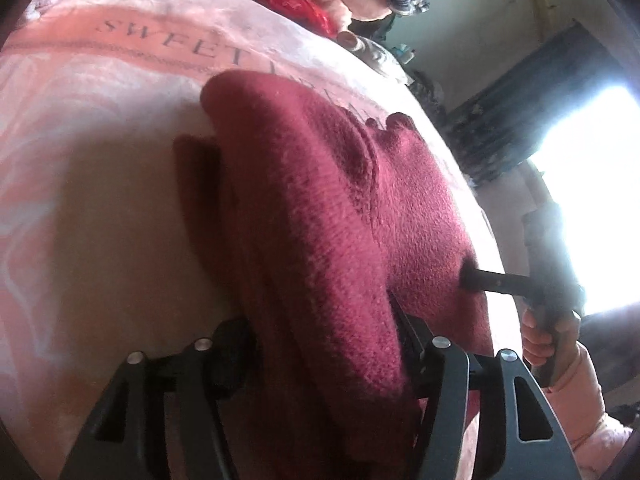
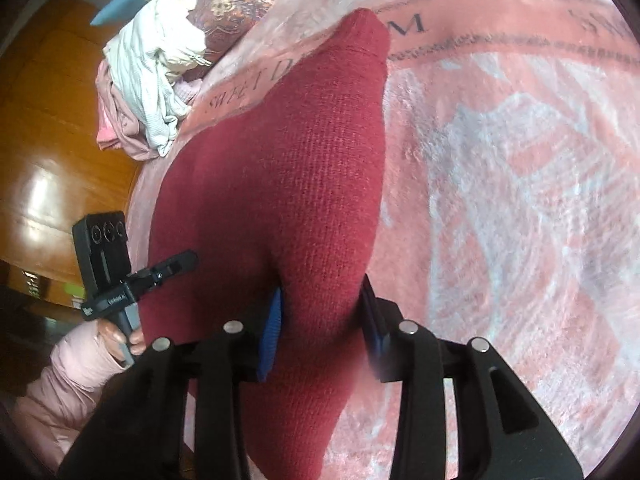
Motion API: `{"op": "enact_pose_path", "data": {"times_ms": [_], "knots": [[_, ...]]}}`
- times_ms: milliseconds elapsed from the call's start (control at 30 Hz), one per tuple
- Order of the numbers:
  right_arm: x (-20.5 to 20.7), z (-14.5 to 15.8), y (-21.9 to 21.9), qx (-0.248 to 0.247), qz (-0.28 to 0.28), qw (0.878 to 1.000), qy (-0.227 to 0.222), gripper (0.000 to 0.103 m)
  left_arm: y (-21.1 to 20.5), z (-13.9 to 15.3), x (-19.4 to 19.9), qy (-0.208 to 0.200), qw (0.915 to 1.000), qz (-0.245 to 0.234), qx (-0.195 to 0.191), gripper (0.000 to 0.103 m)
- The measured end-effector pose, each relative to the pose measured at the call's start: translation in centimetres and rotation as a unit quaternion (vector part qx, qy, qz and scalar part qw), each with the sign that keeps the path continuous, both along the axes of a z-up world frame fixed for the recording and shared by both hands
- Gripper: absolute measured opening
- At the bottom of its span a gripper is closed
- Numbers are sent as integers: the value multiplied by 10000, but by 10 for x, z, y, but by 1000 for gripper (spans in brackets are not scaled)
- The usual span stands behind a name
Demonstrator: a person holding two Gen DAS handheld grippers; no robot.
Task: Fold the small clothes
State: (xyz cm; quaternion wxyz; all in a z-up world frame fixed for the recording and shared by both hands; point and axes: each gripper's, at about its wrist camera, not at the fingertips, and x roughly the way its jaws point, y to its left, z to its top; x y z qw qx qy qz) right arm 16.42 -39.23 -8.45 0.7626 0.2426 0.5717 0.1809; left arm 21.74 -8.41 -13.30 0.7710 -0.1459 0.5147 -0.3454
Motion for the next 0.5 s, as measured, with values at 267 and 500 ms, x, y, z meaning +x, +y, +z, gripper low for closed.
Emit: {"op": "enact_pose_path", "data": {"times_ms": [267, 500], "knots": [[-58, 21, 9, 83, 99, 9998, 167, 63, 27, 38, -57, -778, 9939, 321, 709, 72], [-102, -8, 8, 551, 26, 9967, 592, 38, 15, 35, -92, -1235, 9843, 201, 1245, 67]]}}
